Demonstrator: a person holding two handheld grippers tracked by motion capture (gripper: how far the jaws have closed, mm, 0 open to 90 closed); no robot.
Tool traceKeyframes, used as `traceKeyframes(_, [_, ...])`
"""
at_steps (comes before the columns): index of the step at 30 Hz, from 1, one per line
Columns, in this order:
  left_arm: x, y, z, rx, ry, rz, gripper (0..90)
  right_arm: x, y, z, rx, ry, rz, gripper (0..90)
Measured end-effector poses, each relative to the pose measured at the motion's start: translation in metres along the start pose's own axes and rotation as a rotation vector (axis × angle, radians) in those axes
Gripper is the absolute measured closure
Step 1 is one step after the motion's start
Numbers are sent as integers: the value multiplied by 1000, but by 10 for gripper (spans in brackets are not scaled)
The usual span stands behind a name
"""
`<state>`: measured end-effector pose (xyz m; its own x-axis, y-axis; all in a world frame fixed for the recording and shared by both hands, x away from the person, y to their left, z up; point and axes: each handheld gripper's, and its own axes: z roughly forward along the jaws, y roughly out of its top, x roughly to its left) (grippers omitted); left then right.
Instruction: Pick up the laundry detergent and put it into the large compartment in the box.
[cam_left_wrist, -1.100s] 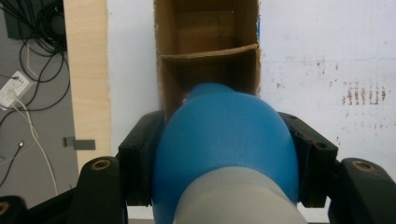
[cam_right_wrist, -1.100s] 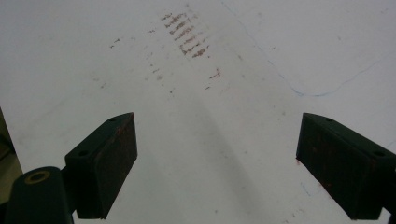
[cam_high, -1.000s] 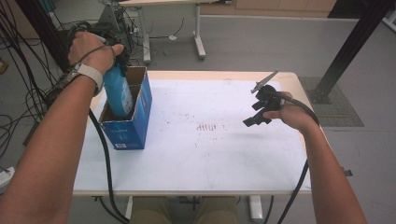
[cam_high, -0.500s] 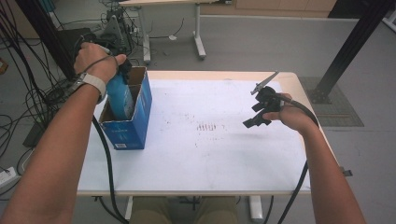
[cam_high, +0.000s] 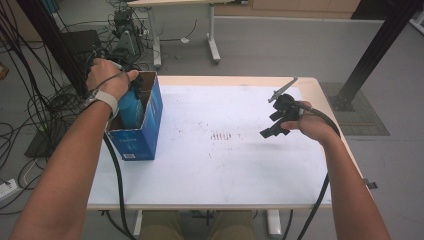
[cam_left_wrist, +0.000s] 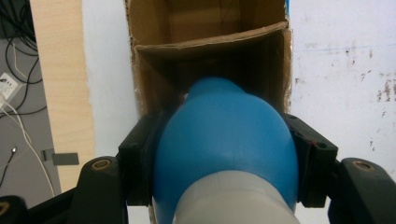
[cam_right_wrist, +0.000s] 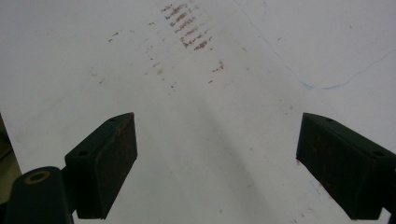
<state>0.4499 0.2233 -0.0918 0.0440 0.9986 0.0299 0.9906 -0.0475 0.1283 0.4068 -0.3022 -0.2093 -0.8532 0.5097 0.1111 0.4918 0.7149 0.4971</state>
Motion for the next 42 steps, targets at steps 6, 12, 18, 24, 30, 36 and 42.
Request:
traceKeyframes(6, [0, -1, 9, -1, -2, 0, 377, 0, -1, 0, -2, 1, 3, 125])
traceKeyframes(12, [-1, -3, 19, -4, 8, 7, 376, 0, -2, 1, 0, 1, 5, 125])
traceKeyframes(18, [0, -4, 30, 5, 8, 10, 377, 0, -3, 3, 4, 5, 9, 124])
traceKeyframes(24, [-1, -3, 36, 12, 13, 14, 377, 0, -3, 3, 3, 5, 11, 125])
traceKeyframes(30, [-2, -3, 45, 17, 13, 27, 377, 0, -4, 2, 3, 4, 11, 125])
traceKeyframes(36, [-2, -2, 52, 24, 13, 33, 377, 0, -6, 3, 2, 5, 17, 125])
traceKeyframes(42, [-2, -2, 54, 26, 11, 33, 377, 0, -7, 3, 2, 5, 19, 125])
